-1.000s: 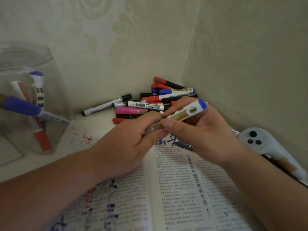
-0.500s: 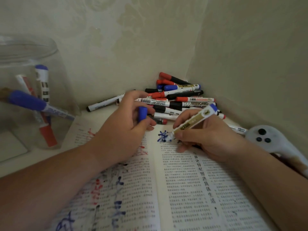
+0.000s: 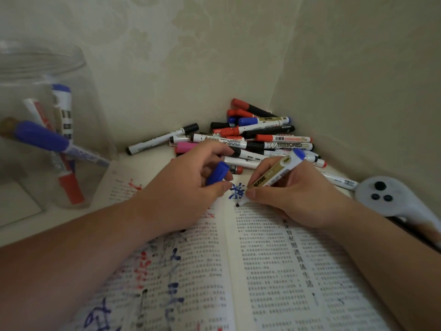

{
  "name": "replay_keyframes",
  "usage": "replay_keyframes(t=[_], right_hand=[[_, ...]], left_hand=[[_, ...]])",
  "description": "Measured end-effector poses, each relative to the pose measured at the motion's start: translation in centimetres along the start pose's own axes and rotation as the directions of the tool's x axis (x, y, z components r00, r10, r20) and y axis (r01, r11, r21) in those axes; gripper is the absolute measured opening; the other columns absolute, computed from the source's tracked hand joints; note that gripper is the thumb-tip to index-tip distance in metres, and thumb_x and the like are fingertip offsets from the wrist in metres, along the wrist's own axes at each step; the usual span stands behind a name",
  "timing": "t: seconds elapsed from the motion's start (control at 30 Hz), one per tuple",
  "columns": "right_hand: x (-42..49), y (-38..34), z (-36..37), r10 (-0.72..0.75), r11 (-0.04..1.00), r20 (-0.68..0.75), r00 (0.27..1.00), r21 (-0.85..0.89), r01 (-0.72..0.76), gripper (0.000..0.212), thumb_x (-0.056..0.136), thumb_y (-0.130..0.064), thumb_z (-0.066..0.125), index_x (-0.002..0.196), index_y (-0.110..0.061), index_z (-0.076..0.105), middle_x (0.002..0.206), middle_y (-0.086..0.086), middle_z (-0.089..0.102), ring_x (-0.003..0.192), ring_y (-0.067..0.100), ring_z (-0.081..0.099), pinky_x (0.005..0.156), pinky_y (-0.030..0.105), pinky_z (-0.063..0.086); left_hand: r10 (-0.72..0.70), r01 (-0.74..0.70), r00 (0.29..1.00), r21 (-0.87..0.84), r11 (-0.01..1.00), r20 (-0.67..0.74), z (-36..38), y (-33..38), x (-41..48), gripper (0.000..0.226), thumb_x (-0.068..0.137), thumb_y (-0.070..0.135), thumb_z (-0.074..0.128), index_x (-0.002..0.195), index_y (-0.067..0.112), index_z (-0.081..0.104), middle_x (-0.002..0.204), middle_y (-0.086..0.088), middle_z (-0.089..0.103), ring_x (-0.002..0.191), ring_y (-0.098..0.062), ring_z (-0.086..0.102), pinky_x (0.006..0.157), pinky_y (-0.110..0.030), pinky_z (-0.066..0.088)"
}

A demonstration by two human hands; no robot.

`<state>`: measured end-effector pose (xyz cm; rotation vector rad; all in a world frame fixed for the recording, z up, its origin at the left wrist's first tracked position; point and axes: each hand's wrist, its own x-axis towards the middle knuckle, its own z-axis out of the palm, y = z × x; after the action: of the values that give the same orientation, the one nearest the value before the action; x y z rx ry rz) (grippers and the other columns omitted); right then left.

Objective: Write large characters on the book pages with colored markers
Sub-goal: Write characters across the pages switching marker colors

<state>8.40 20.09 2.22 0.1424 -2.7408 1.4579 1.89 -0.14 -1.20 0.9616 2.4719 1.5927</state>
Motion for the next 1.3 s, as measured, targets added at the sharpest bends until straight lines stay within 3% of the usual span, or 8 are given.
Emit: replay_keyframes(t=[0.07,0.13,0.33,0.47,0.7,0.9,1.0,1.3], right_hand=[[0.01,0.22,-0.11,0.021,0.998,0.006,1.000,0.058,-0.021,0.013,0.085,-0.012,0.078,0.075,-0.018,0.073,0.061,0.011,0.065,0.050,0.026,0.053,0.044,0.032,0.044],[0.02,0.39,-0.21,0.048,0.992,-0.009,0.999,0.118,-0.046,0.016,0.086,-0.010,0.077,0.073,-0.017,0.072,0.055,0.003,0.061,0.045,0.013,0.051,0.043,0.022,0.040],[0.19,0.03,-0.03,0.029,0.999,-0.032,0.999,-0.035,-0.030,0.016,0.087,-0.019,0.078,0.073,-0.025,0.072,0.068,0.009,0.070,0.057,0.029,0.062,0.055,0.035,0.052],[0.53,0.27,-0.09,0.088,0.994,-0.051,0.995,-0.061,-0.091,0.015,0.087,-0.019,0.076,0.074,-0.017,0.067,0.058,0.002,0.064,0.048,0.010,0.055,0.050,0.028,0.045],[0.28,0.41,-0.24,0.104,0.995,0.007,0.995,0.003,-0.104,0.014,0.084,-0.009,0.075,0.075,-0.006,0.065,0.054,0.008,0.054,0.047,0.018,0.049,0.043,0.026,0.039],[0.10,0.25,0.01,0.060,0.998,0.001,0.998,0.023,-0.060,0.015,0.088,-0.016,0.076,0.075,-0.015,0.068,0.056,0.005,0.057,0.046,0.019,0.049,0.043,0.027,0.041],[0.20,0.20,-0.06,0.069,0.998,-0.009,0.998,0.004,-0.069,0.013,0.088,-0.013,0.075,0.079,-0.010,0.066,0.054,0.003,0.055,0.042,0.014,0.048,0.042,0.025,0.041],[0.17,0.31,-0.04,0.061,0.997,0.016,0.998,0.048,-0.061,0.015,0.085,-0.009,0.076,0.074,-0.013,0.067,0.054,0.004,0.057,0.044,0.015,0.047,0.042,0.025,0.039]], left_hand=[[-0.002,0.002,1.000,0.000,1.000,0.009,0.00,-0.10,0.00,0.053,0.087,0.019,0.077,0.111,0.058,0.052,0.104,0.015,0.069,0.098,-0.009,0.069,0.091,-0.039,0.057],[-0.004,0.004,1.000,0.000,1.000,0.009,0.00,-0.20,0.03,0.052,0.086,0.021,0.078,0.112,0.058,0.051,0.105,0.015,0.070,0.098,-0.010,0.069,0.093,-0.041,0.056],[0.008,-0.010,1.000,0.078,0.997,0.023,-0.05,-0.17,0.10,0.034,0.086,0.029,0.077,0.109,0.048,0.060,0.104,0.023,0.066,0.099,0.003,0.064,0.092,-0.030,0.056],[0.024,-0.027,0.999,0.112,0.993,0.023,-0.21,-0.07,0.08,0.028,0.086,0.032,0.076,0.097,0.052,0.061,0.098,0.024,0.065,0.096,0.005,0.063,0.087,-0.023,0.055],[0.015,-0.020,0.999,0.102,0.995,0.053,-0.27,0.27,-0.13,0.027,0.087,0.036,0.075,0.092,0.060,0.062,0.094,0.029,0.067,0.087,0.004,0.065,0.072,-0.009,0.048],[0.006,-0.010,0.998,0.065,0.998,0.058,-0.15,0.55,-0.17,0.023,0.087,0.036,0.073,0.093,0.056,0.062,0.091,0.029,0.067,0.078,0.004,0.065,0.068,-0.007,0.045],[-0.006,0.002,0.998,0.065,0.998,0.066,-0.14,0.50,-0.19,0.020,0.087,0.036,0.073,0.100,0.051,0.066,0.087,0.025,0.068,0.075,0.004,0.065,0.065,-0.007,0.044],[-0.007,0.002,0.997,0.060,0.998,0.070,-0.13,0.40,-0.16,0.023,0.086,0.037,0.073,0.098,0.054,0.065,0.096,0.021,0.071,0.086,0.003,0.067,0.072,-0.009,0.048]])
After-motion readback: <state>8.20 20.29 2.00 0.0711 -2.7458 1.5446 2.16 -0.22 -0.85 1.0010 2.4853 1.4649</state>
